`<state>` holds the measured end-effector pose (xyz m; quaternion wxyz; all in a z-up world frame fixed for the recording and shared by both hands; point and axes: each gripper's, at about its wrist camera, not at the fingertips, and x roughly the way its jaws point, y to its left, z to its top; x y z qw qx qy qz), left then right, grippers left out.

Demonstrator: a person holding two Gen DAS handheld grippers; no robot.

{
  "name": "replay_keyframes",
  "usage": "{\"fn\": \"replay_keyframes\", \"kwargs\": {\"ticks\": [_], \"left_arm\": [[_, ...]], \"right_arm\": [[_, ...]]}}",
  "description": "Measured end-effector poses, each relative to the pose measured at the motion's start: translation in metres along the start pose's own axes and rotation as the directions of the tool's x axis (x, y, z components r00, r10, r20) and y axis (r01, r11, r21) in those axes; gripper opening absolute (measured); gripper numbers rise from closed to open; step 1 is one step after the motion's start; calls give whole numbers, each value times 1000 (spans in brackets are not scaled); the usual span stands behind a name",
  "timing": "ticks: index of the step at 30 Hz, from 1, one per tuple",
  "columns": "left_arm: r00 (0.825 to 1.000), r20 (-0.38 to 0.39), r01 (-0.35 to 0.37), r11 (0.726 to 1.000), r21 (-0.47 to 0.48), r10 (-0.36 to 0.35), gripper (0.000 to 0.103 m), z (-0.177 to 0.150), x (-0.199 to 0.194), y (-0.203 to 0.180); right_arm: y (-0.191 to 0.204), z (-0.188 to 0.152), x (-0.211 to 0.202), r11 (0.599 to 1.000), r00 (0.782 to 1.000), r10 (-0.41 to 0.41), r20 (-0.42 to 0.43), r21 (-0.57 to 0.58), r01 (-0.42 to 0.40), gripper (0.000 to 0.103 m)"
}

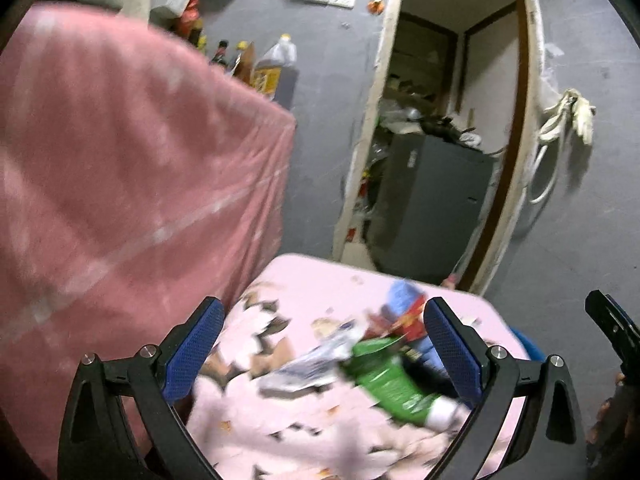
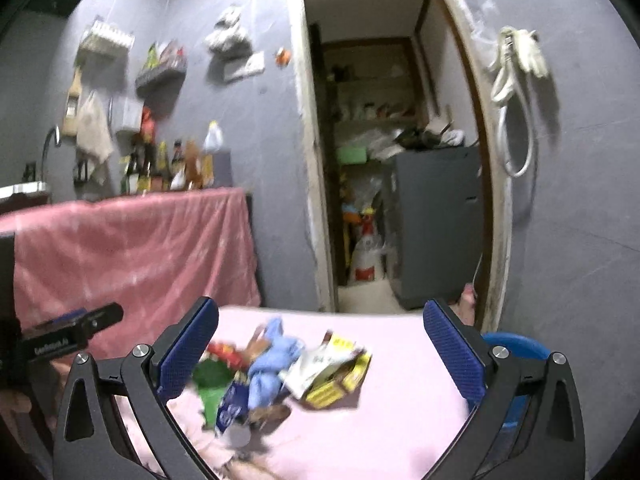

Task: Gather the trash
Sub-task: 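Move both tools back over the trash pile on the table, then grasp the white plastic wrapper with the left tool while the right tool grasps the blue wrapper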

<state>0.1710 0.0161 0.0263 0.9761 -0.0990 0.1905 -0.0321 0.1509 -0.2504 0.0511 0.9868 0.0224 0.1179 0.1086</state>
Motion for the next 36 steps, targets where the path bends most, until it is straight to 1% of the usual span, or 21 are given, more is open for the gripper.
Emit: {"fn": "replay_keyframes", "kwargs": {"ticks": [4, 9, 11, 13, 15, 17, 18, 19, 22, 24, 25, 27, 29, 30, 32, 33, 35, 36], "left_arm": [[999, -43, -16, 1000, -3, 16, 98, -11, 13, 10], [994, -100, 36, 999, -6, -36, 98, -16, 30, 18], [992, -117, 47, 999, -6, -48, 97, -17, 35, 22], [989, -135, 55, 998, -6, -55, 97, -20, 39, 25], [987, -145, 62, 998, -9, -63, 97, -20, 44, 28], [983, -167, 76, 997, -14, -77, 91, -21, 50, 30], [979, -182, 87, 996, -21, -90, 90, -21, 53, 31], [975, -196, 100, 995, -28, -104, 87, -22, 54, 32], [964, -228, 129, 990, -48, -137, 78, -21, 60, 34], [956, -253, 141, 988, -56, -150, 71, -21, 64, 35], [950, -270, 149, 987, -61, -160, 68, -21, 66, 35], [939, -296, 162, 985, -65, -174, 64, -22, 71, 34], [930, -320, 171, 983, -62, -182, 54, -22, 75, 31], [927, -330, 170, 984, -59, -180, 51, -23, 76, 30], [922, -342, 172, 984, -53, -180, 43, -23, 77, 29], [921, -345, 174, 983, -49, -180, 40, -23, 77, 28], [921, -347, 178, 983, -36, -179, 31, -22, 75, 26], [921, -347, 179, 983, -31, -178, 29, -23, 75, 24]], "right_arm": [[12, -10, 16, 999, 997, 36, -73, -21, -37, 103], [22, -20, 33, 996, 989, 82, -126, -18, -85, 103], [24, -23, 38, 995, 984, 100, -144, -12, -103, 99], [28, -27, 44, 993, 979, 111, -172, -13, -115, 85], [31, -31, 50, 991, 973, 126, -194, -14, -131, 80], [35, -34, 54, 990, 968, 137, -212, -17, -143, 75], [38, -36, 56, 989, 966, 140, -219, -24, -149, 70], [40, -38, 58, 988, 963, 142, -229, -32, -153, 67], [46, -44, 65, 984, 952, 159, -262, -39, -175, 63], [49, -47, 73, 982, 941, 165, -297, -40, -185, 61], [51, -49, 75, 982, 937, 162, -311, -42, -184, 58], [53, -53, 83, 981, 922, 165, -351, -40, -191, 53], [53, -57, 88, 980, 911, 167, -377, -34, -194, 49], [53, -59, 90, 980, 904, 169, -393, -30, -197, 46], [53, -60, 93, 980, 898, 170, -406, -26, -198, 43], [53, -61, 94, 979, 895, 173, -412, -25, -201, 42], [54, -62, 96, 977, 889, 182, -421, -23, -211, 39], [55, -63, 98, 976, 882, 185, -434, -23, -216, 39]]}}
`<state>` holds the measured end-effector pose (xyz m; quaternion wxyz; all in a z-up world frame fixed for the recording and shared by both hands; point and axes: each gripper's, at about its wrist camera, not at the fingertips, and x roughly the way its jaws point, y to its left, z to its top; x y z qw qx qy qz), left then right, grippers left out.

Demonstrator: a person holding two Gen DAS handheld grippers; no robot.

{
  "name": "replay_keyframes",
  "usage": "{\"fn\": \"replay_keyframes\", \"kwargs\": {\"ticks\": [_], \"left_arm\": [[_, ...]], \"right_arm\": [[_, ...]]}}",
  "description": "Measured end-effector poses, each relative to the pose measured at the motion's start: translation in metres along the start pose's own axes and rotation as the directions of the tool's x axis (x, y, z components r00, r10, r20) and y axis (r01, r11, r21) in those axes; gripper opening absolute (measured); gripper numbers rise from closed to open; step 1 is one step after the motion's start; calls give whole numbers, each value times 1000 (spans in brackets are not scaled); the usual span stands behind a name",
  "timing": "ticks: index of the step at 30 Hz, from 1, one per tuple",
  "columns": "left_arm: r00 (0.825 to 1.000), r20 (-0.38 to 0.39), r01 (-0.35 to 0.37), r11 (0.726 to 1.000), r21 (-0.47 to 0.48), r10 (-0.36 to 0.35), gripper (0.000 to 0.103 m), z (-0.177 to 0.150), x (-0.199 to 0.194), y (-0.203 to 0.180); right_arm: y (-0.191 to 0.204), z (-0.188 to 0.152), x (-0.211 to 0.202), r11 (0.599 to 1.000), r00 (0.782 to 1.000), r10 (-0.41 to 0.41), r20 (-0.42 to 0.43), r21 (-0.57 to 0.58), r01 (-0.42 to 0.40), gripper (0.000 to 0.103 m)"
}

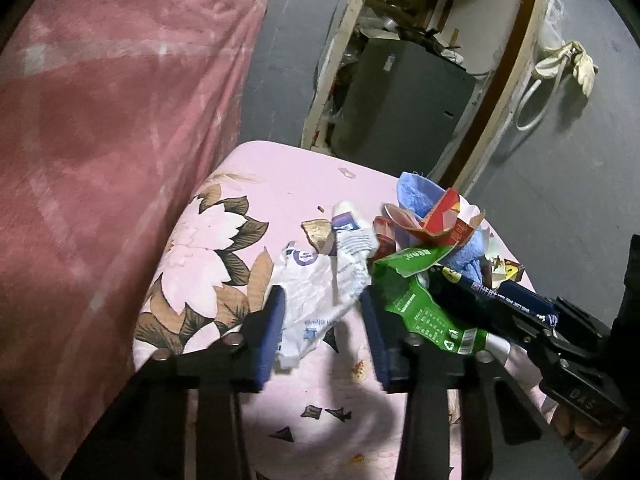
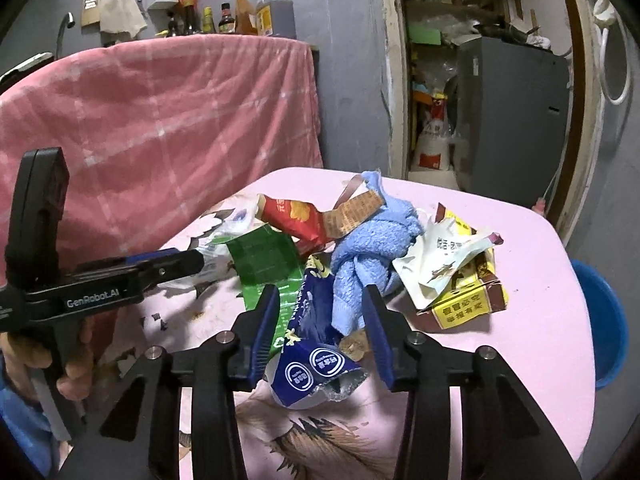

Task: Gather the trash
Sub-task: 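Grasp the white plastic wrapper with the left tool while the right tool grasps the blue wrapper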

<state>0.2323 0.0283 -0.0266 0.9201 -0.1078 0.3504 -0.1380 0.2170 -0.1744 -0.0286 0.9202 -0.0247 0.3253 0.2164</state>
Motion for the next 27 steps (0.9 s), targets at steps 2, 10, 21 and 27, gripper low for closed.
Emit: {"fn": "replay_keyframes", "kwargs": {"ticks": [2, 10, 21, 27], "left_arm": [[1000, -4, -6, 1000, 14, 6, 22, -1, -1, -2], [995, -43, -83, 995, 55, 85, 20, -5, 7, -9], [988, -44, -143, 989, 48, 145, 2, -13, 6, -6], [990, 38, -136, 991, 0, 136, 0, -23, -20, -17]], "right_arm": [[1, 0, 4, 1000, 1000, -15, -24, -4, 15, 36], [1, -2, 5, 999, 998, -33, -53, -13, 33, 23], [-1, -9, -12, 1000, 1000, -24, 2, -11, 24, 13], [3, -15, -31, 999, 998, -20, 64, -28, 22, 13]]}}
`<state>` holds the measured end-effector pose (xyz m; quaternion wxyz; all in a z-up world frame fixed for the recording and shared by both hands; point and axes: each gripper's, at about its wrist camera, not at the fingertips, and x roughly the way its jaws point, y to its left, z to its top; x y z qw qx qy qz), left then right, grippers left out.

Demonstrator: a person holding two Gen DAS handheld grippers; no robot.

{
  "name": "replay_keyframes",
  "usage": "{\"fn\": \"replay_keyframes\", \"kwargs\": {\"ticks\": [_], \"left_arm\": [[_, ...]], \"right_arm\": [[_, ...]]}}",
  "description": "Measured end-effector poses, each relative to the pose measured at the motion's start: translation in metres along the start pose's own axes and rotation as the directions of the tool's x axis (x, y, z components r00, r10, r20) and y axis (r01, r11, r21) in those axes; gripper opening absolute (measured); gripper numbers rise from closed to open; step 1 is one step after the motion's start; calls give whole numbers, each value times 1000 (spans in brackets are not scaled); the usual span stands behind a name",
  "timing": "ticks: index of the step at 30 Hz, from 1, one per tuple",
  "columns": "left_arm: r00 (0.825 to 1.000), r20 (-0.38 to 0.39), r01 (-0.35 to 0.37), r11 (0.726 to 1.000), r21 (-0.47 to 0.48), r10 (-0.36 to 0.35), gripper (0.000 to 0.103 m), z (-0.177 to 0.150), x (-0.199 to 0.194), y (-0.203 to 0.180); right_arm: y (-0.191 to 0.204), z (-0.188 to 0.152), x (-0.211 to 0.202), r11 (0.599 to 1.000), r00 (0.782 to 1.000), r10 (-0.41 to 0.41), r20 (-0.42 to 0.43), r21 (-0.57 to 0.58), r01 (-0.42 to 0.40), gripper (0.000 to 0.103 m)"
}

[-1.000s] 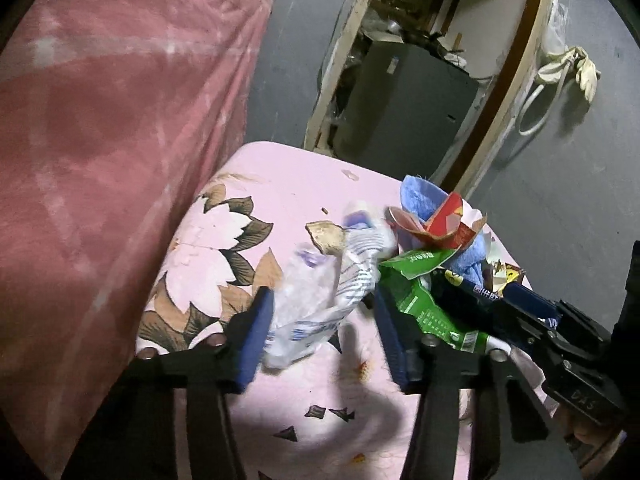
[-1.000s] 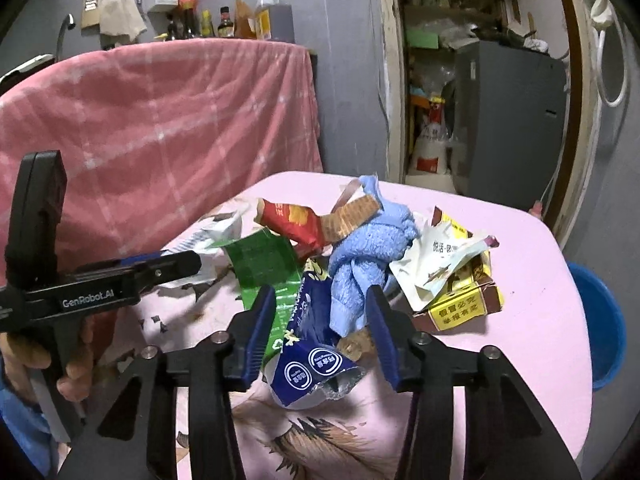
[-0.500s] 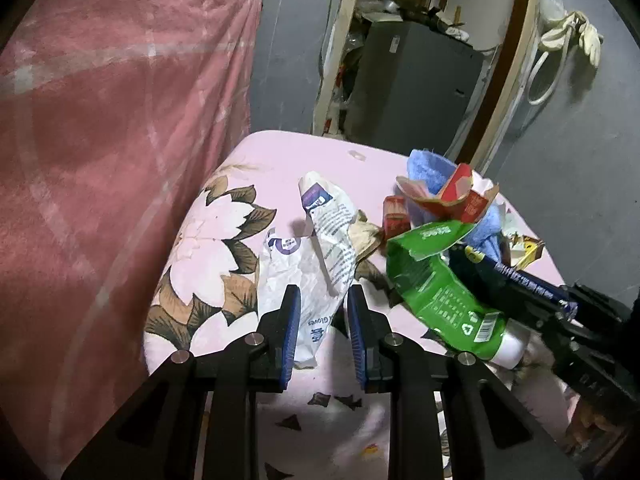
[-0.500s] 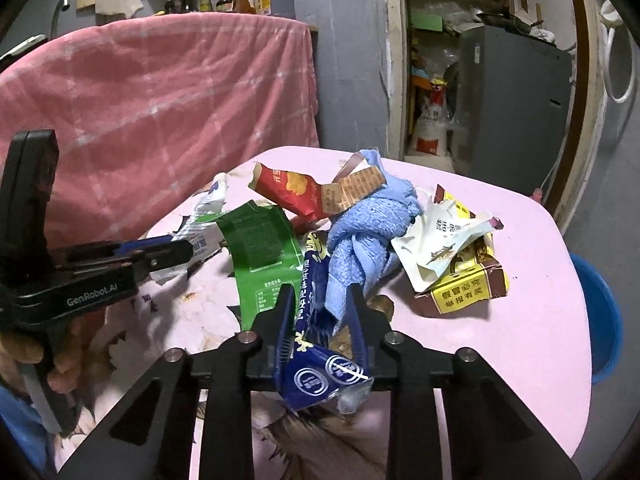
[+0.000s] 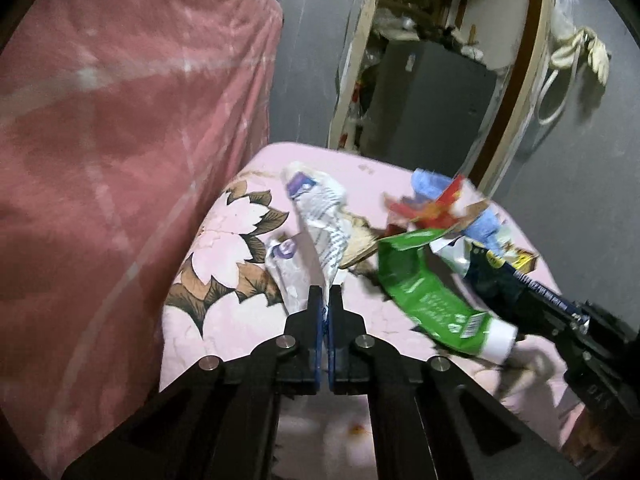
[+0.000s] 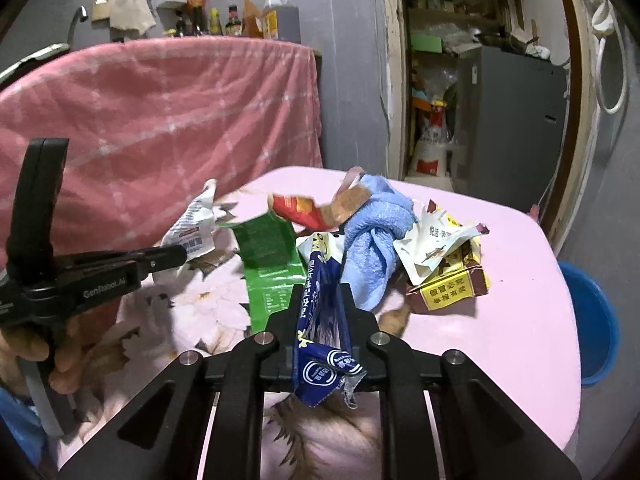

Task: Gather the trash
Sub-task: 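Grasp the white plastic wrapper with the left tool while the right tool grasps the blue wrapper, then carry both wrappers to the blue basin and open both tools to drop them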

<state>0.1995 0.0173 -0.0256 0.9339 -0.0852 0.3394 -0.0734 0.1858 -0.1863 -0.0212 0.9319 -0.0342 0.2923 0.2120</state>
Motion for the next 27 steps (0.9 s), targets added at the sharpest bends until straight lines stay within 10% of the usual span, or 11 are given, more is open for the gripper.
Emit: {"fn": "replay_keyframes", "kwargs": {"ticks": [10, 27], "left_arm": [[980, 192, 43, 998, 35, -49, 0, -7, -45, -44], [869, 404, 223, 955, 198, -287, 0, 46, -21, -193]], "right_arm": [[1, -5, -54, 998, 975, -27, 219, -45, 38, 12], [-121, 20, -119, 953, 825, -299, 479, 107, 284, 12]]}}
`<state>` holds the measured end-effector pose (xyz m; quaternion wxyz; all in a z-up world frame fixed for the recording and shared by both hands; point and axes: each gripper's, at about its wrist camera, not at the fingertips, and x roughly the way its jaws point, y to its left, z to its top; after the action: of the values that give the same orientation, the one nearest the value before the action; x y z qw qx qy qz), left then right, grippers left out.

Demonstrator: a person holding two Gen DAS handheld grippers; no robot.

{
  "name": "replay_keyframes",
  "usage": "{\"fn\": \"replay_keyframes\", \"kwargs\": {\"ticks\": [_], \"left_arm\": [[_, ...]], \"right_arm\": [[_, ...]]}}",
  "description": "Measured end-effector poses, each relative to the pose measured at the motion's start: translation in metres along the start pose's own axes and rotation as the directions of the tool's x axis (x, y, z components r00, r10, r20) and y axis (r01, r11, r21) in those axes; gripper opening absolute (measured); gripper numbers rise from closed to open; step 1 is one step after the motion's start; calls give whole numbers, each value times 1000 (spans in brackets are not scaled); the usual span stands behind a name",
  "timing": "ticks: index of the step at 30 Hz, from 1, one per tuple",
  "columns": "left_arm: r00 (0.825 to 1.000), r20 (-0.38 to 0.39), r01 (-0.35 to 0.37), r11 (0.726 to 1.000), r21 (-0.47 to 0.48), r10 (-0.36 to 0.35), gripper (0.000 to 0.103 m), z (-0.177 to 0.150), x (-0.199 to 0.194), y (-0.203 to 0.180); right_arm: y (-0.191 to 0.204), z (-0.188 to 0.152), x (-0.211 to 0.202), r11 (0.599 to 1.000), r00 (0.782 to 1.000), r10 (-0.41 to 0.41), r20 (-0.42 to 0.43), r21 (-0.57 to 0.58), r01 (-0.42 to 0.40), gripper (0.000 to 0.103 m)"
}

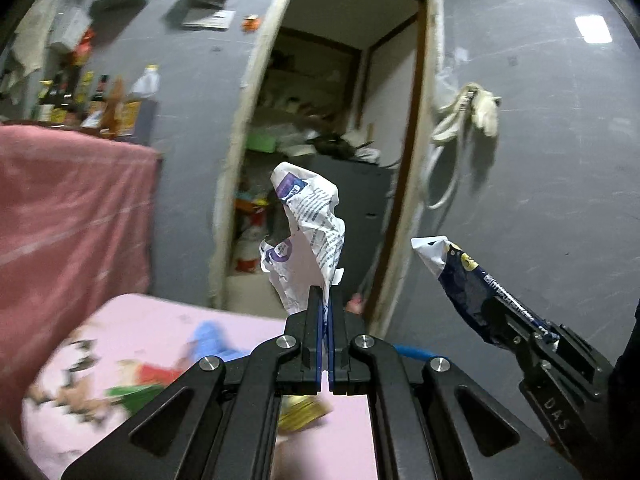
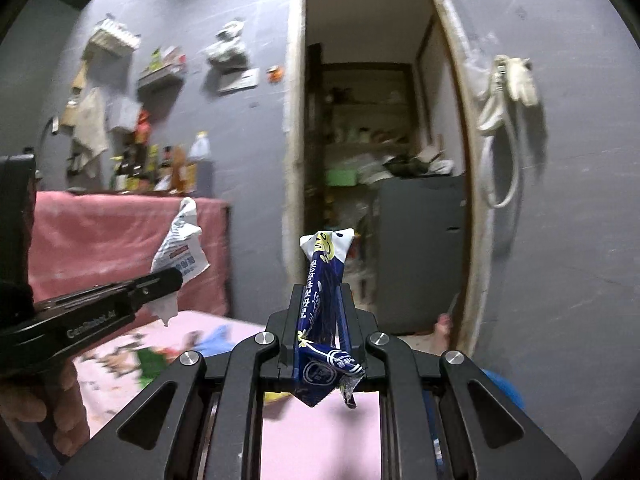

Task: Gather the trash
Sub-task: 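Carry both wrappers to the blue basin and open both tools to drop them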

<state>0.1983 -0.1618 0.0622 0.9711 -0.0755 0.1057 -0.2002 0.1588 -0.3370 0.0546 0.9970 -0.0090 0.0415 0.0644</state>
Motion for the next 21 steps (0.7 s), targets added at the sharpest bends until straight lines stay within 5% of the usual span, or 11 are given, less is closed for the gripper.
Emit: {"fn": "replay_keyframes", "kwargs": {"ticks": [11, 21], "left_arm": [[989, -12, 150, 989, -5, -150, 0, -2, 114, -84], [978, -127, 164, 986, -32, -167, 0, -25, 188, -122]], "right_arm": [[-119, 3, 37, 983, 982, -180, 57, 39, 178, 13], [-181, -31, 67, 960, 971, -232, -52, 147, 237, 13]]}}
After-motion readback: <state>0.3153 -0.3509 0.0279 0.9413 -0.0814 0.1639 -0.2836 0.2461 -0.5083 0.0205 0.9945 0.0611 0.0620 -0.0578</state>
